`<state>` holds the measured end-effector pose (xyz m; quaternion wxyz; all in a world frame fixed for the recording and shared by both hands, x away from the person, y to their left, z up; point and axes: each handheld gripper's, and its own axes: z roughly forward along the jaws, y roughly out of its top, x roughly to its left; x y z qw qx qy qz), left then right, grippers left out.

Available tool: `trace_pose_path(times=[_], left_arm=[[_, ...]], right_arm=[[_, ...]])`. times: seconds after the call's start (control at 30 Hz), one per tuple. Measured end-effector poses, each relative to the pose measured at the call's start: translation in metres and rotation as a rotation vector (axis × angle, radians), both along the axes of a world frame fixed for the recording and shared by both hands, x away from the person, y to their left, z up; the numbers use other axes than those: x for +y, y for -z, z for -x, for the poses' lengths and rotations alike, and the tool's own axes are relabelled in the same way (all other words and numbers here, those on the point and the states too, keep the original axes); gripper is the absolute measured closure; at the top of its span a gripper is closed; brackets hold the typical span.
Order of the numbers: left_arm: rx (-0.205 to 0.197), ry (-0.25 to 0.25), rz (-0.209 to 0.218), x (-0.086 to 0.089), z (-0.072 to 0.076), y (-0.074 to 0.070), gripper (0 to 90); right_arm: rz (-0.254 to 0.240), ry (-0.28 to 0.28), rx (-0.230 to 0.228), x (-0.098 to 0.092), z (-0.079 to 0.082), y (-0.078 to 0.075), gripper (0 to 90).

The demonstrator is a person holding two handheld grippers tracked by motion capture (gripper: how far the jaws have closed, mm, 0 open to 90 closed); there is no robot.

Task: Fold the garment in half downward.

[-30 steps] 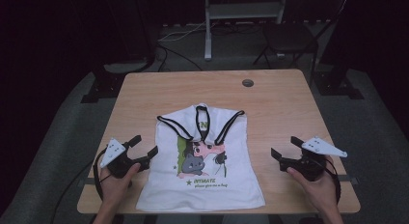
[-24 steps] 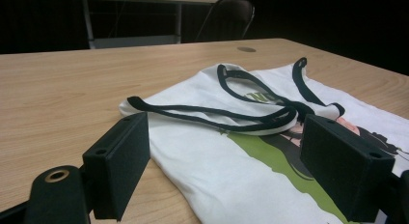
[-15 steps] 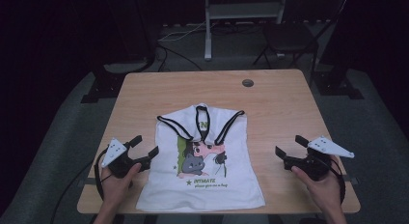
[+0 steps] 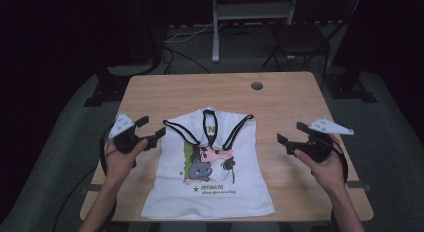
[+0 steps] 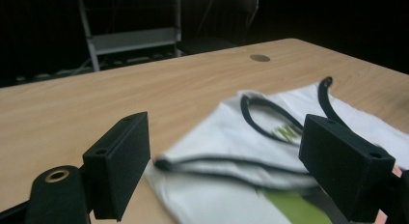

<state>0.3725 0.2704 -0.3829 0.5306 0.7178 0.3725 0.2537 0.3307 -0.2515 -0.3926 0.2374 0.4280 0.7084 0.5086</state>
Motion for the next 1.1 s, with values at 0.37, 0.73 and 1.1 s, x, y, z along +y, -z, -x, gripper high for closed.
trace_pose_path(times=[0.37, 0.73, 1.1], left_arm=[[0.162, 0.001, -0.069, -0.017, -0.079, -0.004, 18.5], [0.253, 0.02, -0.097, -0.031, -0.104, 0.017, 24.2], [0.306, 0.096, -0.159, -0.045, -0.118, 0.021, 37.0]], right_arm=[[0.004, -0.122, 0.133, 0.028, -0.102, -0.01, 12.8], [0.072, -0.246, 0.237, 0.074, -0.159, 0.007, 25.6], [0.14, -0.329, 0.264, 0.099, -0.177, 0.02, 37.4]])
